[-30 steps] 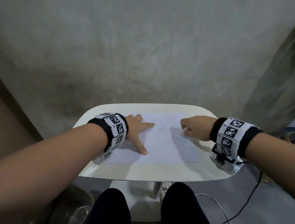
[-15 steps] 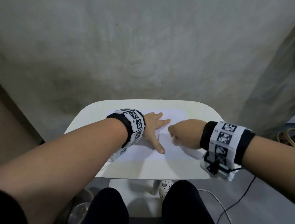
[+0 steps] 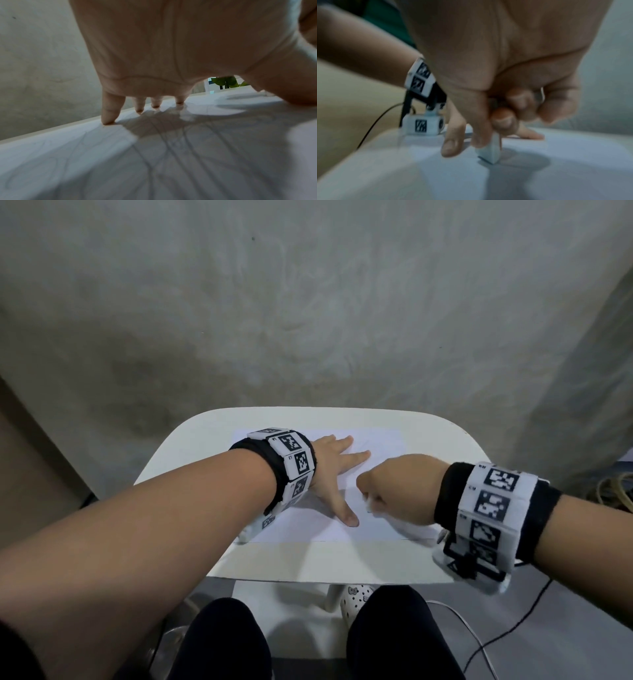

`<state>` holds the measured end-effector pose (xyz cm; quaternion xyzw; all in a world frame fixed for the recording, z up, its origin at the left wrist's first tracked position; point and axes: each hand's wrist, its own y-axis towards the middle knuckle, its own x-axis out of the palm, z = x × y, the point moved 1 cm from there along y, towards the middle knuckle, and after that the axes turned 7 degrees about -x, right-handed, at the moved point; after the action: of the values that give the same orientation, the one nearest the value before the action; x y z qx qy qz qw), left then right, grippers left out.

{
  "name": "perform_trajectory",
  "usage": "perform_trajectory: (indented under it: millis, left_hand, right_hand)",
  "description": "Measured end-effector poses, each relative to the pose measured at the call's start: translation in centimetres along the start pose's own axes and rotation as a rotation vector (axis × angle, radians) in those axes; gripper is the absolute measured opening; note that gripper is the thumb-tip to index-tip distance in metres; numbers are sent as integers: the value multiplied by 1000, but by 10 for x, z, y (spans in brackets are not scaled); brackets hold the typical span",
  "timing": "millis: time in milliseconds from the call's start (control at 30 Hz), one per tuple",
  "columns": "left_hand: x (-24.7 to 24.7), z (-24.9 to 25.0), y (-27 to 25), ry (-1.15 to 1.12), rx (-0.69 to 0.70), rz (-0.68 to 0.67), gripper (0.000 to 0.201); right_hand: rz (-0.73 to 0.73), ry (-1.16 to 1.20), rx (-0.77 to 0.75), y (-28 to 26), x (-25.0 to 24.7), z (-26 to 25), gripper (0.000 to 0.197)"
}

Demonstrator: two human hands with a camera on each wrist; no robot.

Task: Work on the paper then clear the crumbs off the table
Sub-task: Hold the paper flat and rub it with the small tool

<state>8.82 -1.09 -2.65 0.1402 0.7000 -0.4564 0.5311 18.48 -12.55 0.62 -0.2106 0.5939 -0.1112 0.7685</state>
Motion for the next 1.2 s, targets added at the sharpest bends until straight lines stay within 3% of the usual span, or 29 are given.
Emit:
perform_trajectory:
  millis: [133,267,400,533,667,767,900,1033,1133,1200]
  left_hand:
    - [1,0,-1,-7,2,3,128]
    - [1,0,0,-5,-1,6,129]
    - [1,0,-1,-15,0,-7,129]
    - [2,1,-2,-22,0,1,129]
    - [1,1,-2,-17,-3,-4,129]
    - [2,1,-2,-32,-5,11,129]
    - [1,2,-2,-15,-6,0,129]
    - [1,1,-2,-21,-7,6,129]
    - [1,2,-3,-14,-5,5,129]
    - [1,2,-2,-11,-9,-4,130]
  right_hand:
    - [58,8,152,-1,-10,24,20]
    - [17,-28,-20,-1,1,-2,20]
    - [70,-14,163,-4,-6,28,18]
    - [43,-53,-8,-4,4,1,16]
    - [68,-25,149,-7,-4,24,8]
    - [37,-10,4,-8,5,-1,15]
    - [83,55,190,-9,-1,30,18]
    - [62,31,45,-8,8,4,16]
    - [82,97,201,-12,1,31,18]
    - [89,46,209,-11,3,36,19]
